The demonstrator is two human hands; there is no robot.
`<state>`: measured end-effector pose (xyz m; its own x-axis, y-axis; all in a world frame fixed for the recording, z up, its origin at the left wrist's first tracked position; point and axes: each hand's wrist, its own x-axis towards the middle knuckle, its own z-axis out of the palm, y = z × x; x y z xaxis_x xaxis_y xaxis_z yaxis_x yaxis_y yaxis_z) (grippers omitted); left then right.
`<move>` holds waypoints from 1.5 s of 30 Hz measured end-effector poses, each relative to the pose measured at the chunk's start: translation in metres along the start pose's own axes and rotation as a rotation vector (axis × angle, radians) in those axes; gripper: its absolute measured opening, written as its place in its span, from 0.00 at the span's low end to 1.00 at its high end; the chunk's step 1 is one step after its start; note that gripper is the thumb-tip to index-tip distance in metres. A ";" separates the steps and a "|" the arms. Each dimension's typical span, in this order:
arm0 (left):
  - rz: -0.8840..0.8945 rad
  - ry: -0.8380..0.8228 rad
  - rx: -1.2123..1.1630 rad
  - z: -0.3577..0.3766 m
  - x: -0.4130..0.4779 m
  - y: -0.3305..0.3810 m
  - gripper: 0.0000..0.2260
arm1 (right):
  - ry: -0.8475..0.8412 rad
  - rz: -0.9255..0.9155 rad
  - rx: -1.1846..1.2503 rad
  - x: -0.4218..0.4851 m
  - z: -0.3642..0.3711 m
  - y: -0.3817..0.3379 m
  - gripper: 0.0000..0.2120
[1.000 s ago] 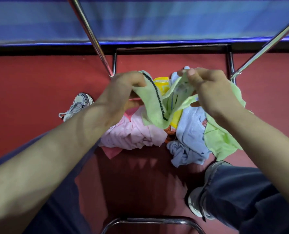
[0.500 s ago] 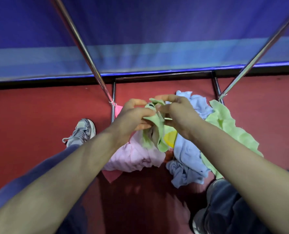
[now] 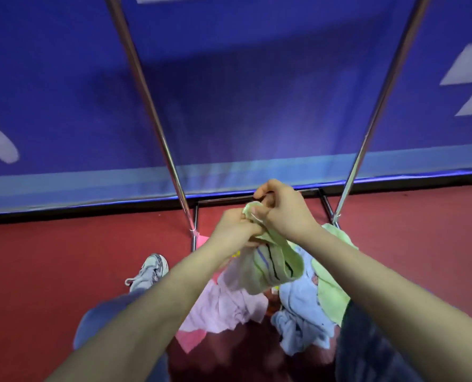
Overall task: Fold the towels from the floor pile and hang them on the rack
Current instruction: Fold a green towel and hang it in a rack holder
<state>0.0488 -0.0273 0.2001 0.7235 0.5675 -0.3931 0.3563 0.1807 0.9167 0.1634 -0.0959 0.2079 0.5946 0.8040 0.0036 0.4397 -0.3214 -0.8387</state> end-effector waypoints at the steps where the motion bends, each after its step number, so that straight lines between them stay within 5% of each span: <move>1: 0.015 0.013 -0.040 0.002 -0.007 0.015 0.12 | 0.029 -0.038 -0.002 -0.001 -0.012 -0.015 0.11; 6: 0.009 -0.050 -0.321 0.006 -0.045 0.090 0.12 | 0.136 -0.164 -0.091 -0.015 -0.063 -0.070 0.06; 13: 0.202 -0.108 -0.097 0.015 -0.079 0.129 0.10 | 0.247 -0.281 0.095 -0.037 -0.107 -0.106 0.07; 18: 0.304 0.051 -0.018 0.016 -0.102 0.165 0.05 | 0.204 -0.308 0.263 -0.046 -0.126 -0.125 0.05; 25: 0.519 0.324 0.427 0.009 -0.112 0.181 0.02 | -0.008 -0.257 0.425 -0.066 -0.127 -0.127 0.03; 29: 0.617 0.431 0.536 -0.002 -0.114 0.183 0.03 | -0.031 -0.106 0.218 -0.068 -0.117 -0.113 0.13; 31: 0.686 0.463 0.599 -0.007 -0.115 0.188 0.03 | -0.004 -0.017 0.012 -0.067 -0.113 -0.106 0.08; 32: 0.713 0.469 0.593 -0.011 -0.116 0.191 0.02 | 0.004 0.024 -0.108 -0.066 -0.112 -0.103 0.03; 36: 0.734 0.544 0.374 -0.035 -0.116 0.198 0.01 | 0.028 0.173 -0.395 -0.064 -0.114 -0.082 0.12; 40: 0.679 0.694 0.453 -0.081 -0.114 0.189 0.02 | 0.042 0.226 -0.469 -0.064 -0.130 -0.053 0.07; 45: 0.487 0.680 0.720 -0.124 -0.107 0.155 0.04 | 0.101 0.139 -0.411 -0.063 -0.146 -0.034 0.11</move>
<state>-0.0468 0.0395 0.3926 0.4822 0.8144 0.3228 0.5427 -0.5670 0.6197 0.2095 -0.2088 0.3158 0.7210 0.6925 -0.0239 0.5695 -0.6119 -0.5489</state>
